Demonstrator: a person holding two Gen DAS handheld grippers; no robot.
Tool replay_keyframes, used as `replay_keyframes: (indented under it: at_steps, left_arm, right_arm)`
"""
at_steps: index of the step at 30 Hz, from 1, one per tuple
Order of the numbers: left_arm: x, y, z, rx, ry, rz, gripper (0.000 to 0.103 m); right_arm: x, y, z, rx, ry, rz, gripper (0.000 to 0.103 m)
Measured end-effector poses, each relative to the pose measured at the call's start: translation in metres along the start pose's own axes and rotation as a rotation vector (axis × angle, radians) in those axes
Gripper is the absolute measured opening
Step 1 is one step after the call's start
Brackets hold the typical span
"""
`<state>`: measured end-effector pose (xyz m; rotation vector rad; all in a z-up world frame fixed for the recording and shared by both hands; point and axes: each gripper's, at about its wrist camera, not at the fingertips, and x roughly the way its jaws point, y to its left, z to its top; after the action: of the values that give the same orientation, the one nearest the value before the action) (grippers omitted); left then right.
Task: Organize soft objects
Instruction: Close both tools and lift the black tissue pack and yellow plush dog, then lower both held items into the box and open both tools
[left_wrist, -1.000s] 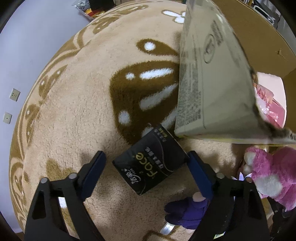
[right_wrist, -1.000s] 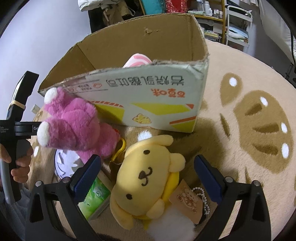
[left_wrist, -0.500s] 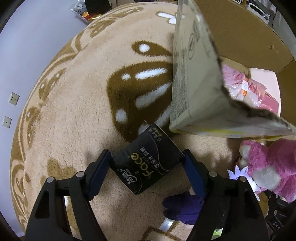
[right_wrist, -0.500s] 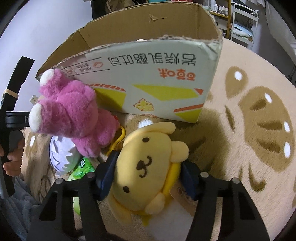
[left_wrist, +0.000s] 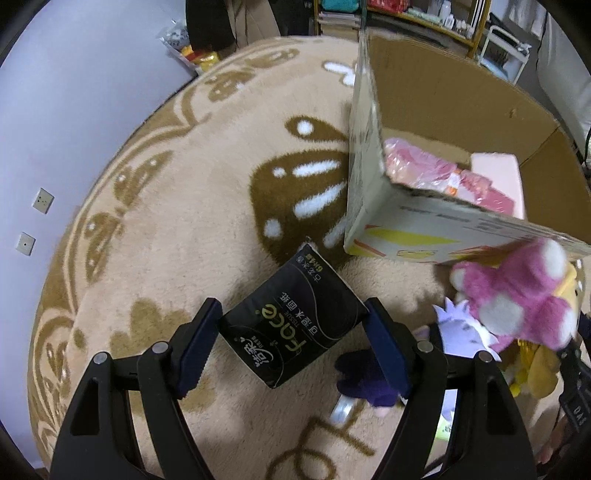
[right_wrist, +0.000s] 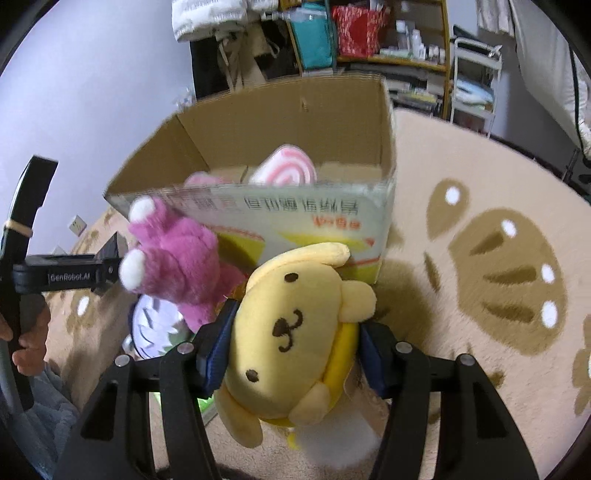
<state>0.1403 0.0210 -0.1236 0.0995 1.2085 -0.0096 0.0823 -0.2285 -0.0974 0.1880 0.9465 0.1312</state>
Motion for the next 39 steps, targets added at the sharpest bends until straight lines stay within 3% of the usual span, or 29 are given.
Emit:
replay_keyframes:
  at_steps: [4,12,18,23,39]
  left_arm:
    - [-0.033,-0.001,-0.002,-0.016,-0.107,0.027,0.077]
    - [-0.092,-0.002,-0.01,-0.002,-0.334,0.011,0.077]
    - [-0.136,-0.008,-0.02,-0.001,-0.496,0.002,0.077]
    - [-0.151,-0.006,-0.019,-0.024,-0.559,-0.021,0.077]
    - [-0.157,-0.017,-0.003,-0.016,-0.66,-0.058,0.077]
  right_arm:
    - [-0.021,0.004,0.003,-0.004,-0.066,0.008,0.063]
    - [-0.06,0.015,0.006,-0.022,-0.189,0.041,0.063]
    - [-0.087,0.02,0.014,-0.055,-0.328,0.044,0.063]
    - [-0.102,0.021,0.021,-0.06,-0.425,0.038,0.063]
    - [-0.107,0.021,0.054,-0.061,-0.536,0.015,0.063]
